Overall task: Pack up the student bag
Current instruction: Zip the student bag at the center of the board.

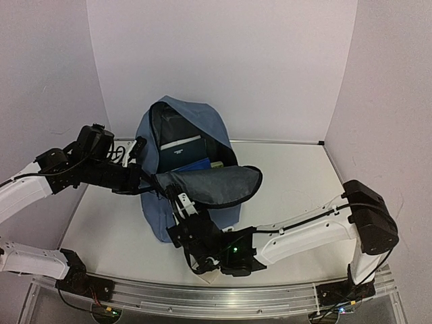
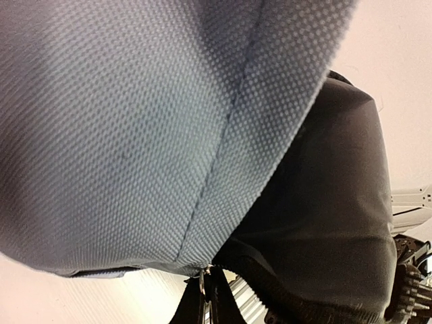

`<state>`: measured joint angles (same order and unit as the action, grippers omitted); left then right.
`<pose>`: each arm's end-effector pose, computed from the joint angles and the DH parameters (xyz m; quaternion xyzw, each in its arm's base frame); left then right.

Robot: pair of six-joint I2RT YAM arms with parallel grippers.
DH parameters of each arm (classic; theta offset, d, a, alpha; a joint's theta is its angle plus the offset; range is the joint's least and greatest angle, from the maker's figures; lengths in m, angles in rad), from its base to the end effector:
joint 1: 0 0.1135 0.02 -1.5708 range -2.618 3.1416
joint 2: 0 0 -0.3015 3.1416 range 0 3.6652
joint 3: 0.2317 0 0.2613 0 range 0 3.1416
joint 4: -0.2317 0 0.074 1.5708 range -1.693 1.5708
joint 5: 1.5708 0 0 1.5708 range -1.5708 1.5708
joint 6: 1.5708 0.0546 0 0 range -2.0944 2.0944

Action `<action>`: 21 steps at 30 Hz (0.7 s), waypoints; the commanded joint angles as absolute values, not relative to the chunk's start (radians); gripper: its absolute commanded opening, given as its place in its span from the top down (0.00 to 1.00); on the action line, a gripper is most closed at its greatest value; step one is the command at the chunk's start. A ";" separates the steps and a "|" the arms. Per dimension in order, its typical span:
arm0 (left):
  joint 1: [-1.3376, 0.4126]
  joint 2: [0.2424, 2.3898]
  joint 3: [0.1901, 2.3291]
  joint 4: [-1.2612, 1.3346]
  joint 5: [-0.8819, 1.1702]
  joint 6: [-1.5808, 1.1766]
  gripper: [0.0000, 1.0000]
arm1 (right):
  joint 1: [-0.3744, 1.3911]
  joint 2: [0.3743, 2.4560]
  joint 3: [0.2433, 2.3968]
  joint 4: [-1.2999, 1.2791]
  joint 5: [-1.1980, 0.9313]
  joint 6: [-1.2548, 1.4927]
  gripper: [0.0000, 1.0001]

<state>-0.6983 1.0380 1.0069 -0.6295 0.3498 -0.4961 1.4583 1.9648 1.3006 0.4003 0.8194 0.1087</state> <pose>0.1579 -0.1570 0.3484 0.1654 0.8723 -0.3726 0.2700 0.0936 0.4729 0.2534 -0.2659 0.7200 0.1695 0.6183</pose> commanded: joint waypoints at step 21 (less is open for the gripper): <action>-0.696 1.103 1.424 -0.720 0.437 -0.416 1.00 | 1.453 2.087 1.284 0.297 0.707 0.158 1.00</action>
<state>-0.7010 1.1296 1.2336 -0.8926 0.3706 -0.4735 1.4542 2.0061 1.2994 0.4674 0.7690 0.1347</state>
